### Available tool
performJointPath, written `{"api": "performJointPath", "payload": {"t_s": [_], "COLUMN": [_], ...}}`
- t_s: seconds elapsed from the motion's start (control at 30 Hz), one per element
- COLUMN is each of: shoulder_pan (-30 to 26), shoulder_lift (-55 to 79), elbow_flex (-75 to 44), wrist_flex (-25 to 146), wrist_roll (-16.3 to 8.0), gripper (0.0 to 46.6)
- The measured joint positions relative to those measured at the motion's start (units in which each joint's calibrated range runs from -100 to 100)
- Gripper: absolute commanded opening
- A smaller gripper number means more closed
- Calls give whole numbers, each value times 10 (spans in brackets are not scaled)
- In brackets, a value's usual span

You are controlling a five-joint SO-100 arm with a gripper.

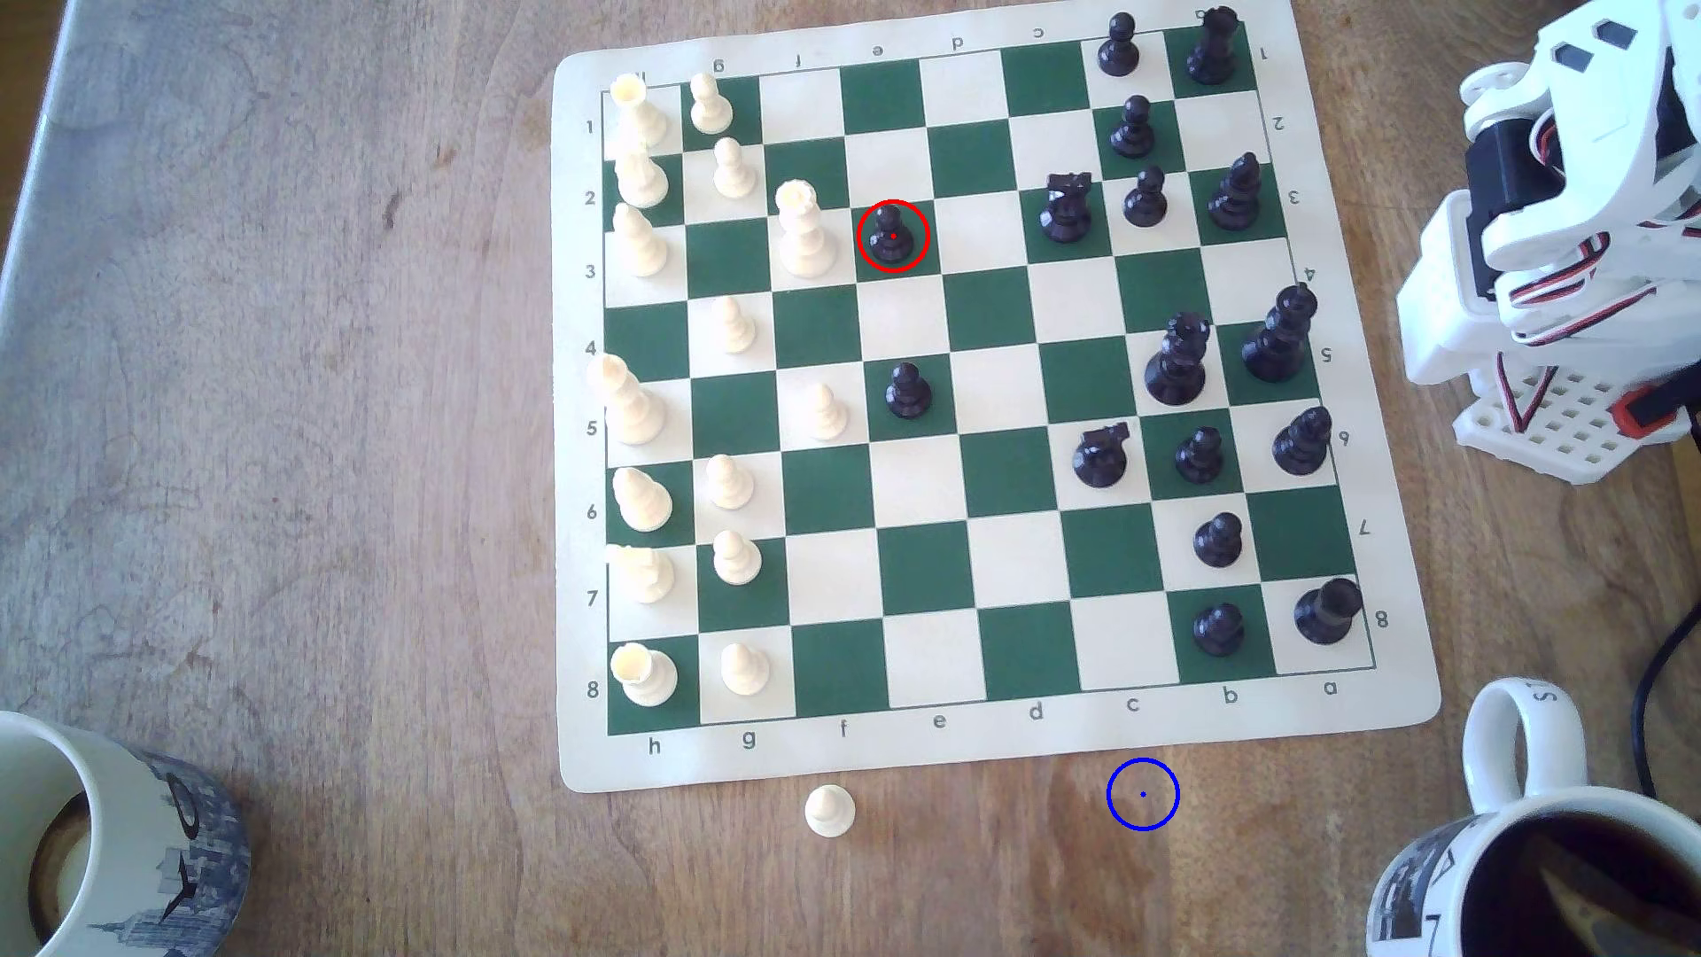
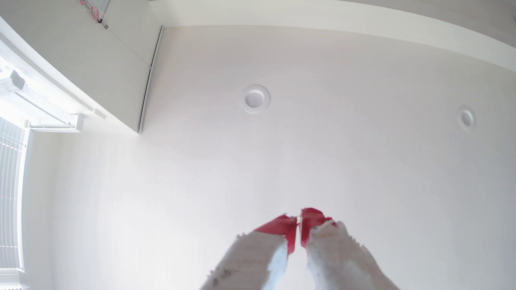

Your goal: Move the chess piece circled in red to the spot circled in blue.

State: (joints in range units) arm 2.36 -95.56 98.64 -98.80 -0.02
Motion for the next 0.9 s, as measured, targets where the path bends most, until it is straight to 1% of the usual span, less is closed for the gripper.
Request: {"api": "performJointPath", "payload": {"t_s": [0.1,0.23,0.37,0.4,0.47,0.53,0.67,0.7,0.73,0.77,0.8,0.83,0.87,0.9], "shoulder_pan": [0,0,13,18,40,48,73,80,95,103,108,117,135,142], "shoulder_lift": [0,0,0,0,0,0,-1,-1,-2,-2,-1,0,0,0], "elbow_flex": [0,0,0,-2,-5,-11,-58,-70,-92,-100,-108,-117,-131,-137], "wrist_flex": [6,96,194,231,366,435,629,682,790,849,900,946,1025,1062], "wrist_roll": [0,0,0,0,0,0,0,0,0,0,0,0,-2,0], "gripper": [2,2,2,2,2,2,2,30,74,87,76,2,2,2]}}
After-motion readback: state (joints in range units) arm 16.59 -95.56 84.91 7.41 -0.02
